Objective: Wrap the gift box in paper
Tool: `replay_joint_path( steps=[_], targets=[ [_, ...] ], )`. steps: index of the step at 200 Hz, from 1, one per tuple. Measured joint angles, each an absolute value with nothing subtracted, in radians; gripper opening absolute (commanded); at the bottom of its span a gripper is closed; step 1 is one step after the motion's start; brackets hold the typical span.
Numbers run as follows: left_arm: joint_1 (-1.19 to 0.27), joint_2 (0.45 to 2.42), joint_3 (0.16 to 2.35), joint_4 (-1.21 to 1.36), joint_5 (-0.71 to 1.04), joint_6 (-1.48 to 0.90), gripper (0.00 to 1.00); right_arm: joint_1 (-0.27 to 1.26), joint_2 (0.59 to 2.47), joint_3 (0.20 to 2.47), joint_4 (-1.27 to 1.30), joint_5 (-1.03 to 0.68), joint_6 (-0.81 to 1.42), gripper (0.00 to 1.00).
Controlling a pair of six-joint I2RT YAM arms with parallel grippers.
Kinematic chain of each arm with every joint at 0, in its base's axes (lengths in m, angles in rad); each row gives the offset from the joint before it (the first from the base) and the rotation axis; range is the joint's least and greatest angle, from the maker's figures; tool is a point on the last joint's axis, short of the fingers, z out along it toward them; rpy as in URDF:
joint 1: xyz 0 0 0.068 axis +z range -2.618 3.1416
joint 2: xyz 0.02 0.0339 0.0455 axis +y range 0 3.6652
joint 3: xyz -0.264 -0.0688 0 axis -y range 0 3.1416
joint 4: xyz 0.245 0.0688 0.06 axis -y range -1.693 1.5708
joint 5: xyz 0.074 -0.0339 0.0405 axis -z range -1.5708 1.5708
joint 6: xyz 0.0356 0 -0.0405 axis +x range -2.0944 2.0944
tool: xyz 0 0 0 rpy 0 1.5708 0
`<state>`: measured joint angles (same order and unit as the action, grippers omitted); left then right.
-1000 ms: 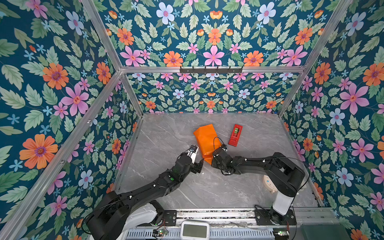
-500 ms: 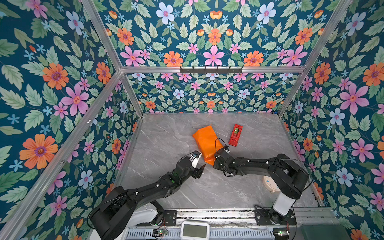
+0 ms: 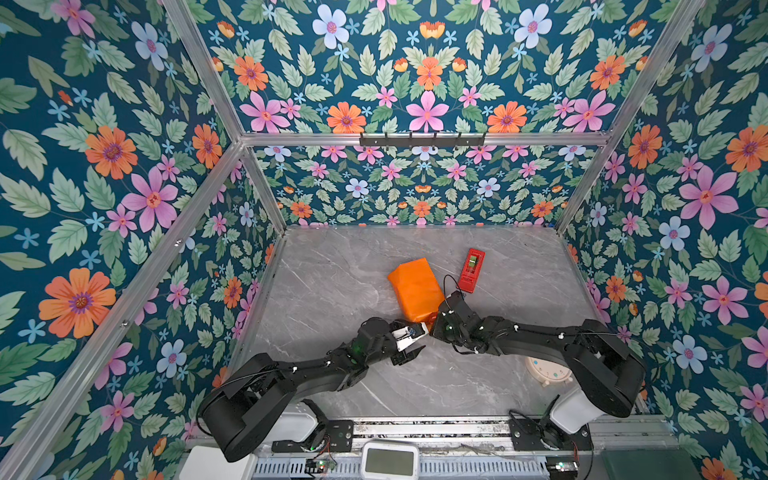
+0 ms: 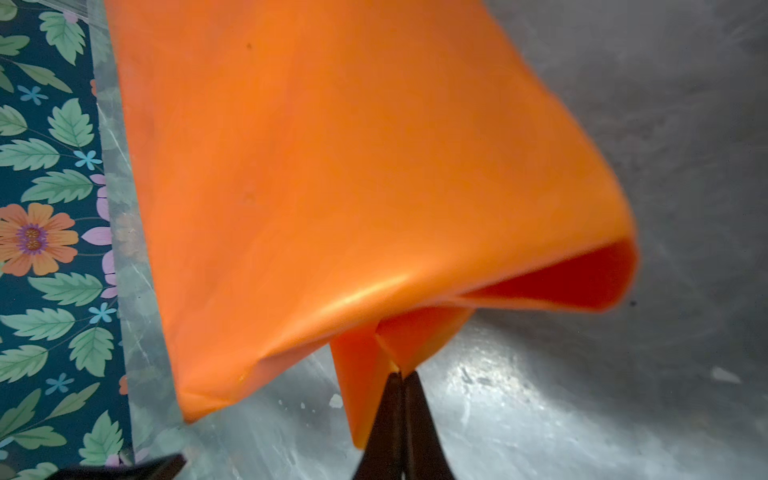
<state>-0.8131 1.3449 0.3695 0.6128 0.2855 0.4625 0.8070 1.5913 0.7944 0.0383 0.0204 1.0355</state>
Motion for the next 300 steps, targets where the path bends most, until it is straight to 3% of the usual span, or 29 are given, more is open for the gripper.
replay_joint_path(
  steps=[75,210,268,300],
  targets=[
    [-0.816,1.482,0.418,0.597,0.319,0.636,0.51,0.794,1.581,0.771,0.068,-0.049,1.078,0.0],
    [-0.818,1.676,0.458,0.826,0.285,0.675,0.21,0.787,1.576,0.751,0.07,-0.044,1.117,0.0],
    [-0.818,1.68,0.464,0.83,0.307,0.685,0.24,0.784,1.561,0.746,0.069,-0.042,1.117,0.0],
    [-0.818,1.687,0.464,0.836,0.308,0.691,0.2,0.783,1.559,0.745,0.063,-0.044,1.117,0.0]
  ],
)
